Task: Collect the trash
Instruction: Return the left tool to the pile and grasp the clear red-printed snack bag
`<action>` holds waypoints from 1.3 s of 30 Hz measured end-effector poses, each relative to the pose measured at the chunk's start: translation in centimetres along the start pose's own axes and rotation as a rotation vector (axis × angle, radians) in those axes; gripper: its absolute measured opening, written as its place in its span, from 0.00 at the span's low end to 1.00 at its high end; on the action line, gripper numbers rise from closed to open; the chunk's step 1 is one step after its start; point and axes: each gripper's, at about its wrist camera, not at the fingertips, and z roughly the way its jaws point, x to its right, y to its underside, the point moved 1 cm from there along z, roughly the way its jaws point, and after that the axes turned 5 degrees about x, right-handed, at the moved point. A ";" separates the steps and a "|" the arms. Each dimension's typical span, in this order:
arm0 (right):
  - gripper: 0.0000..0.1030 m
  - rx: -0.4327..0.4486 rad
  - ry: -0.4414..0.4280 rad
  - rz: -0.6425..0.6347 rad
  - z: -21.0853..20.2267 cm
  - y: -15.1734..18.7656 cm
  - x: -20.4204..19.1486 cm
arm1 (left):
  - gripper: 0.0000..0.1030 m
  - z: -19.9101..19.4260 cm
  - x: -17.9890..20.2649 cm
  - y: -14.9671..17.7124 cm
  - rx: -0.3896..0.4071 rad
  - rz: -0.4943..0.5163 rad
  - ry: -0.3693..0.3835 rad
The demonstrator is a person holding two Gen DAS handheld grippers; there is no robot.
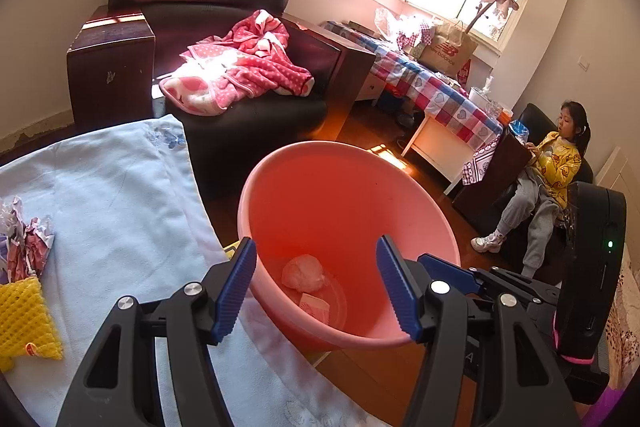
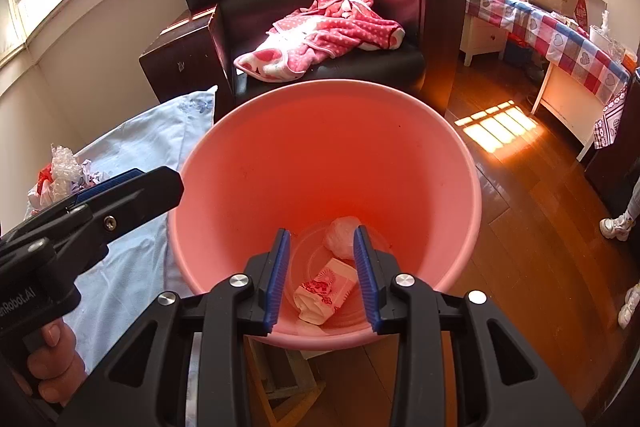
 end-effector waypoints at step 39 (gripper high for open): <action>0.33 0.025 -0.445 -0.277 1.3 -1.0 -22.8 | 0.60 -22.4 -22.5 5.5 0.175 -0.264 -0.752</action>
